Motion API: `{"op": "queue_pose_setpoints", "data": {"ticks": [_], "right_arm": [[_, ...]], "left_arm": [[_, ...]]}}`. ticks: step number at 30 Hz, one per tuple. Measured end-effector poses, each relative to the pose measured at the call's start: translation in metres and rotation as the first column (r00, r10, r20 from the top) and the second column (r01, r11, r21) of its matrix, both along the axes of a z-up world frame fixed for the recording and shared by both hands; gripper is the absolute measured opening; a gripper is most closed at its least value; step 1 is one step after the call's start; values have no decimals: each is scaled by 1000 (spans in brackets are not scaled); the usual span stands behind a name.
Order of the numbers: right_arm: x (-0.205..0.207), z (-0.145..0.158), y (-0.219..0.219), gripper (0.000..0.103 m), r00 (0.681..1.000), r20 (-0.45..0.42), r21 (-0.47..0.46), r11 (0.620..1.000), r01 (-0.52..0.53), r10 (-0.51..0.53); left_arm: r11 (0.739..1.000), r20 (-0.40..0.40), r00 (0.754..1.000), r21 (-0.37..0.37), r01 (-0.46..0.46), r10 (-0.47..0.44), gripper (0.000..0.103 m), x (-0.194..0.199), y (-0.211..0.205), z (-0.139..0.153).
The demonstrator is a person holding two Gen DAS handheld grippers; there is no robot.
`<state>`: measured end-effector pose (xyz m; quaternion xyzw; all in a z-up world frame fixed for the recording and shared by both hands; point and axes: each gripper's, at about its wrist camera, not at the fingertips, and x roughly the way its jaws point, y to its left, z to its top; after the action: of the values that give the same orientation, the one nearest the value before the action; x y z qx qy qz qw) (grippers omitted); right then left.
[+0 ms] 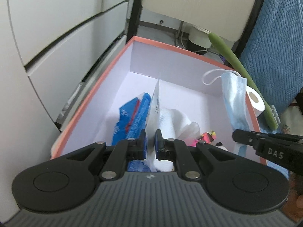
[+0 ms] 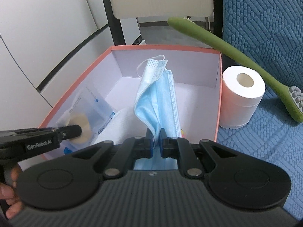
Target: Organize soft objects
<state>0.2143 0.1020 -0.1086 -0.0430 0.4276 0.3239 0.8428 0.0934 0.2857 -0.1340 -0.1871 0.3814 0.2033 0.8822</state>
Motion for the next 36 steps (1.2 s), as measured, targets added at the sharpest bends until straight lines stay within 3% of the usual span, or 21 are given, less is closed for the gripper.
{"op": "queue_pose_setpoints", "data": {"ticks": [1, 2, 3, 5, 7, 15, 24, 36], "right_arm": [[0, 1, 0, 13, 1000, 4, 1, 1000, 2, -2], [0, 1, -1, 18, 1000, 5, 2, 1000, 2, -2], [-1, 1, -2, 21, 1000, 6, 4, 1000, 2, -2], [-2, 3, -4, 45, 1000, 5, 9, 1000, 6, -6], [-4, 7, -8, 52, 1000, 8, 24, 1000, 14, -14], [-16, 41, -27, 52, 997, 66, 84, 996, 28, -33], [-44, 90, -61, 52, 988, 149, 132, 991, 19, -38], [-78, 121, -102, 52, 984, 180, 188, 982, -18, -16]], "left_arm": [[1000, -4, 1000, -3, -8, 8, 12, -1, 1, 1], [1000, -3, 1000, -8, -15, 15, 22, -3, 2, 2], [1000, -2, 1000, -11, -22, 22, 41, -5, 4, 5], [999, 14, 999, 10, -41, 41, 57, -10, 3, 12], [999, 31, 999, 30, -37, 36, 57, -15, 0, 22], [999, 106, 994, 27, -23, 20, 57, -42, -24, 67], [996, 171, 985, 88, -2, -13, 57, -77, -72, 117], [995, 190, 982, 101, -6, -14, 57, -112, -113, 135]]}}
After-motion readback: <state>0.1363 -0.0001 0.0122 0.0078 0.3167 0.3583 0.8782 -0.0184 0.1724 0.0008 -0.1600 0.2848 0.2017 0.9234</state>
